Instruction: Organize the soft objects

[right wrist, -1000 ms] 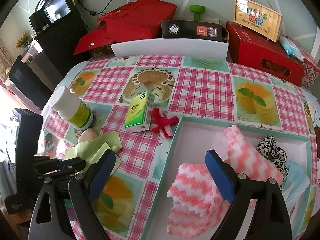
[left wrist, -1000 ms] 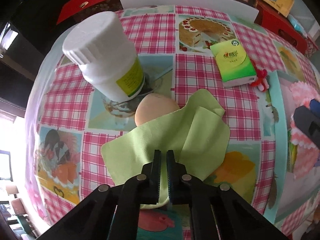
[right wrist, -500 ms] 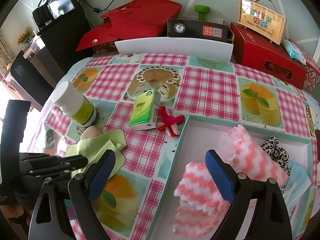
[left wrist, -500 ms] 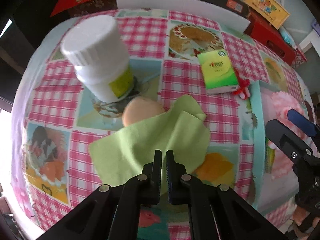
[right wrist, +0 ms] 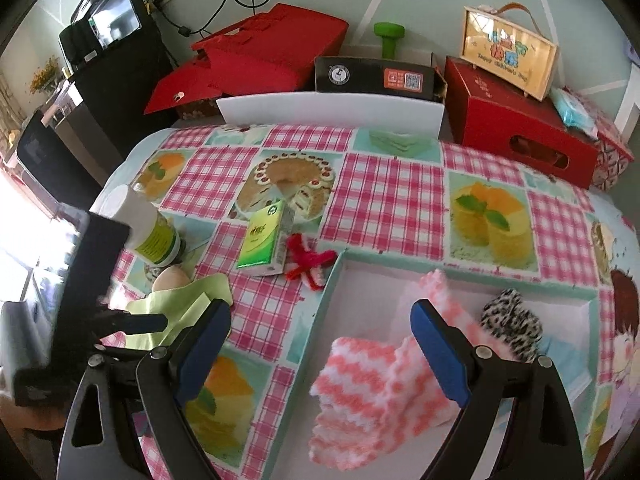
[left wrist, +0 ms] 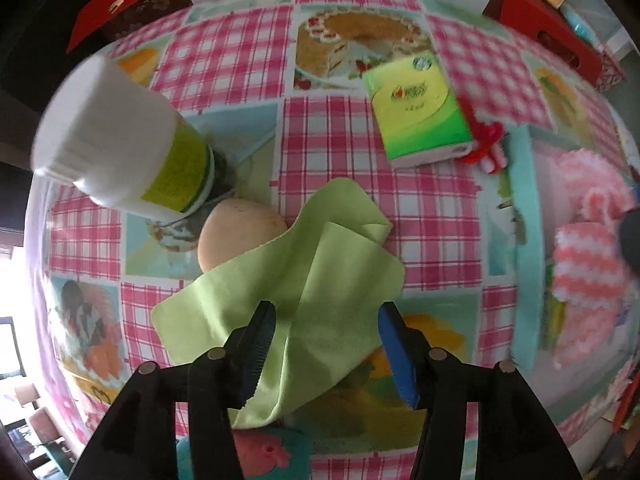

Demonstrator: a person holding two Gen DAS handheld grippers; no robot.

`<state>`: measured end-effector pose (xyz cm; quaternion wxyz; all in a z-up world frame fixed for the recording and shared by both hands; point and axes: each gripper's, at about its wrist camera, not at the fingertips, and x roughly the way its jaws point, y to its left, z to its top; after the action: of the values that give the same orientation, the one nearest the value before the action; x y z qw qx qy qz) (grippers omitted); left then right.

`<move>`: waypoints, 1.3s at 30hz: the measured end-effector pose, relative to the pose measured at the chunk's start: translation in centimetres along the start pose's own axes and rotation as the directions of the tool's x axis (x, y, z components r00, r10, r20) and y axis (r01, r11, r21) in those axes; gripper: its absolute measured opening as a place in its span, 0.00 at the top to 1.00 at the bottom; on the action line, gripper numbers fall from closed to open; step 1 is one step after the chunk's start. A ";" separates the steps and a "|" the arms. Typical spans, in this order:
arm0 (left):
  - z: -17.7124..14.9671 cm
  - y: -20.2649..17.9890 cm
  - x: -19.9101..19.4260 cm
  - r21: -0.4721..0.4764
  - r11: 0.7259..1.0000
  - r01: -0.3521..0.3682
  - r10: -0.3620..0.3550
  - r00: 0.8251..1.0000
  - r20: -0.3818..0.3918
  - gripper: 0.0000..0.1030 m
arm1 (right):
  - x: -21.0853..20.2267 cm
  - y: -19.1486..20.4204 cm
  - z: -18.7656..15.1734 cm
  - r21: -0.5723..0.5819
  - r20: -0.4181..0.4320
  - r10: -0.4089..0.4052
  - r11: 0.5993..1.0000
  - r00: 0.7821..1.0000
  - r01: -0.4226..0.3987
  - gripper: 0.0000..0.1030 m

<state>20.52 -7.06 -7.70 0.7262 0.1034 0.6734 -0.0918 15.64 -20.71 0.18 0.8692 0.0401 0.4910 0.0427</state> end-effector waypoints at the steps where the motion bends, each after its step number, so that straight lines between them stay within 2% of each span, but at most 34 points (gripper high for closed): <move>1: 0.1 0.2 0.1 -0.012 1.000 0.005 -0.005 1.000 0.008 0.44 | -0.1 -0.1 0.2 -0.008 -0.001 -0.006 1.000 1.000 0.006 0.11; 4: 0.2 0.9 0.0 -0.042 0.999 0.020 -0.019 0.999 0.028 0.47 | -0.6 -0.4 0.9 -0.024 0.002 -0.010 1.000 1.000 0.010 0.11; 5: 0.2 1.0 -0.1 -0.041 0.999 0.015 -0.014 0.999 0.037 0.54 | -0.8 -0.5 1.1 -0.026 0.002 -0.009 1.000 1.000 0.010 0.11; 6: 0.2 1.0 -0.1 -0.038 0.999 0.015 -0.013 0.999 0.052 0.67 | -0.9 -0.6 1.4 -0.030 0.001 -0.009 1.000 1.000 0.009 0.11; 7: 0.1 0.9 0.0 -0.040 0.999 0.018 -0.015 0.998 0.067 0.73 | -1.1 -0.7 1.6 -0.035 0.000 -0.008 0.999 1.000 0.008 0.11; 12: -0.5 1.7 -0.2 -0.080 0.996 0.044 -0.034 0.992 0.118 0.90 | -1.4 -0.6 2.4 -0.066 -0.011 -0.014 0.998 1.000 0.013 0.11; 16: -1.3 3.8 -1.0 -0.122 0.984 0.133 -0.111 0.979 0.174 0.93 | -0.7 -0.2 3.1 -0.095 -0.036 -0.019 0.995 0.999 0.016 0.11; 22: -2.0 7.7 -2.6 -0.180 0.958 0.223 -0.176 0.954 0.243 0.94 | 1.6 1.7 4.5 -0.133 -0.089 0.001 0.991 0.996 -0.013 0.11; 28: -3.4 10.8 -4.3 -0.246 0.927 0.285 -0.197 0.924 0.327 0.94 | 5.2 4.1 5.3 -0.126 -0.154 0.023 0.991 0.988 -0.042 0.12; 32: -4.1 12.5 -5.2 -0.284 0.913 0.292 -0.181 0.916 0.358 0.94 | 7.5 6.0 5.0 -0.179 -0.184 -0.039 0.984 0.982 0.006 0.20; 39: -4.7 13.6 -5.6 -0.311 0.898 0.310 -0.184 0.909 0.375 0.94 | 10.1 8.4 4.6 -0.251 -0.201 -0.109 0.966 0.974 0.056 0.21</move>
<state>19.26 7.29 -2.05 0.8189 -0.1376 0.5521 -0.0745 24.46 -11.38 -5.16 0.8108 -0.0922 0.5737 0.0704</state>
